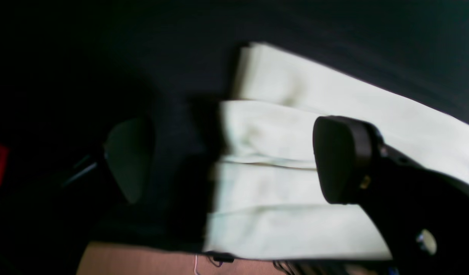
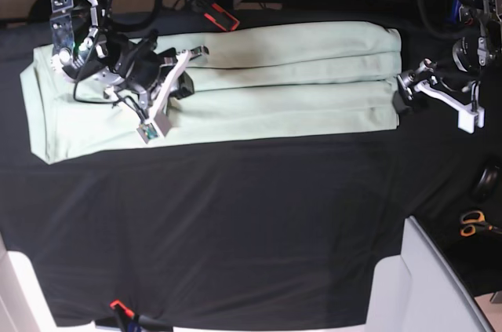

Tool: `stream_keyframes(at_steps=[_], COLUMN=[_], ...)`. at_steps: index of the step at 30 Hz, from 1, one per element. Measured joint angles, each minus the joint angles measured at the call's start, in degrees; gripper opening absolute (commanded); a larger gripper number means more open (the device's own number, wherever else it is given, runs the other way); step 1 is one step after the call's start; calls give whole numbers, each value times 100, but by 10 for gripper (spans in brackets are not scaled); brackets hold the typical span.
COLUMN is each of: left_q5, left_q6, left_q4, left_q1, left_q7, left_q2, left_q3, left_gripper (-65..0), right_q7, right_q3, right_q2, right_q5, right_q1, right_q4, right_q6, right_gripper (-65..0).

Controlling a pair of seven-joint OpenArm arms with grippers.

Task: Fold the T-shirt properly
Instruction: 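Lower the left gripper and grasp the opposite end of the folded shirt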

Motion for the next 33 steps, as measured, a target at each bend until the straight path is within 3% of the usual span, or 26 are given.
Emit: stream_keyframes(at_steps=[2,8,11,13,23,27,28,33], left_q5=[-109,4,-20,-7,96,518,592,1130], left_q6=[-225,-258,-802,-981,-929,-892,-892,-756], left_q4=[-273,-1329,-1609,-1766,-1976,-1882,-1875,-1878], left_q1=[-57,-258,-330,-398,-732,-798,-791,-811], left_q7=[-11,-7,-33,-7,-317,-487,-511,-702], left_q2=[-39,2,-4,-2,85,304,334,520], left_q3=[-2,24,17,39,745,887,887,835], left_gripper=[0,0,0,0,0,0,-20,-284], right_q7=[-2,20,2,2,2,2,0,22], right_q3=[0,181,280,280,269,271,269,269], right_q2=[15,35,90,83,57,59,59,63], right_q5=[-46,-2,-55,-50,-17,-17,-20,-17], right_q1=[-87,-142,-146,-144,-146,-144,-146,-221], right_q4=[0,0,0,0,0,0,0,0], right_q6=[-2,0,-2,-2,0,0,0,2], right_gripper=[-647,-647,-647,-647,-647,-647,-647,-647])
